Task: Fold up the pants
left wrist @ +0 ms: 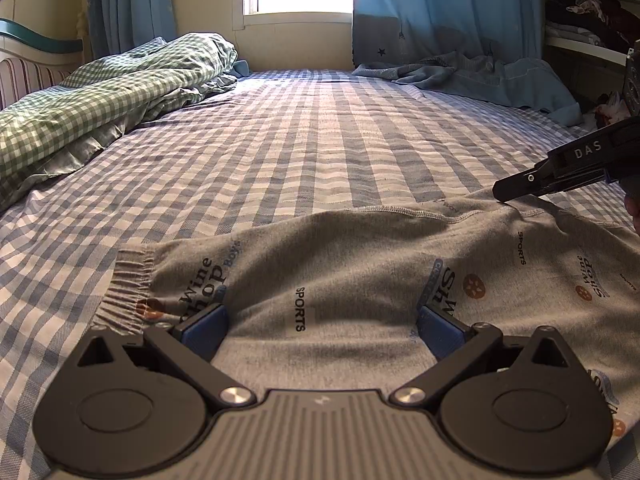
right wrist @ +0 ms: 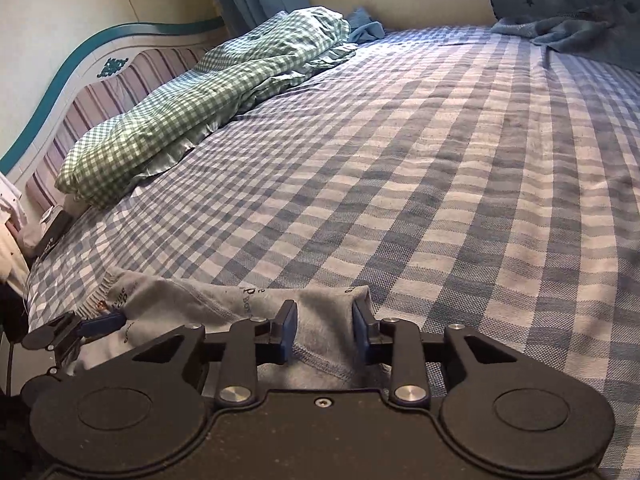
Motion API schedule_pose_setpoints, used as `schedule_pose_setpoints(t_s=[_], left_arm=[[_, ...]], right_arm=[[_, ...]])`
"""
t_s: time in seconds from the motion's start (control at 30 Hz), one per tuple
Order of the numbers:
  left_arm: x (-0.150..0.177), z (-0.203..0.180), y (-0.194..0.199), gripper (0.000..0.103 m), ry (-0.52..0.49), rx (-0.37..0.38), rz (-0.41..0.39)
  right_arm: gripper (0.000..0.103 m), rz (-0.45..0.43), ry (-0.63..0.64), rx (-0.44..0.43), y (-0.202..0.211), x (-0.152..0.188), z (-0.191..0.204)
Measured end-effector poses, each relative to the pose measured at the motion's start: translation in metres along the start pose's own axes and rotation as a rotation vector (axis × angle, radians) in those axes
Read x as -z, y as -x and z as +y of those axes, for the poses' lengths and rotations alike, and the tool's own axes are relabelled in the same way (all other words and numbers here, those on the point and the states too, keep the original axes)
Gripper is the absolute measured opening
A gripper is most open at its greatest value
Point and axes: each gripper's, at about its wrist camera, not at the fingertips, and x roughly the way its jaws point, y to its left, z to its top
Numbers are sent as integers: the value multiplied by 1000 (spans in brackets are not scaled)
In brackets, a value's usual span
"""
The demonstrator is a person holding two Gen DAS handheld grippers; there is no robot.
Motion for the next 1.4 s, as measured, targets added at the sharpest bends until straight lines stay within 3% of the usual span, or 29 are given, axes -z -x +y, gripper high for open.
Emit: schedule_pose_setpoints(t_s=[0.03, 0.07, 0.4, 0.47, 0.53, 0.57, 0.63, 0.8, 1.0, 1.2, 1.3, 1.4], left_arm=[[0, 0, 0, 103, 0, 0, 0], [0, 0, 0, 103, 0, 0, 0], [0, 0, 0, 103, -1, -1, 0], [0, -1, 0, 103, -1, -1, 0], [0, -1, 0, 103, -2, -1, 0], [0, -1, 0, 103, -2, -2, 0], [0, -1, 0, 103, -2, -2, 0], [0, -1, 0, 103, -3, -3, 1], [0, -1, 0, 103, -4, -4, 1], [0, -2, 1, 103, -5, -8, 0], [-8, -7, 12, 103, 53, -41, 26], [-17, -24, 30, 103, 97, 44, 6]], right_arm=[[9, -2, -1, 20, -3, 0, 0], [2, -9, 9, 47, -4, 0, 2], [0, -55, 78, 177, -16, 3, 11], [12, -71, 111, 226, -11, 8, 15], [38, -104, 131, 262, 2, 14, 20], [43, -133, 137, 275, 14, 19, 24], [72, -184, 161, 318, 37, 37, 33], [95, -231, 283, 444, 74, 111, 68], [101, -256, 317, 640, 93, 186, 78], [102, -335, 148, 790, 134, 227, 42], [102, -377, 100, 873, 156, 239, 25], [102, -454, 41, 892, 188, 256, 6]])
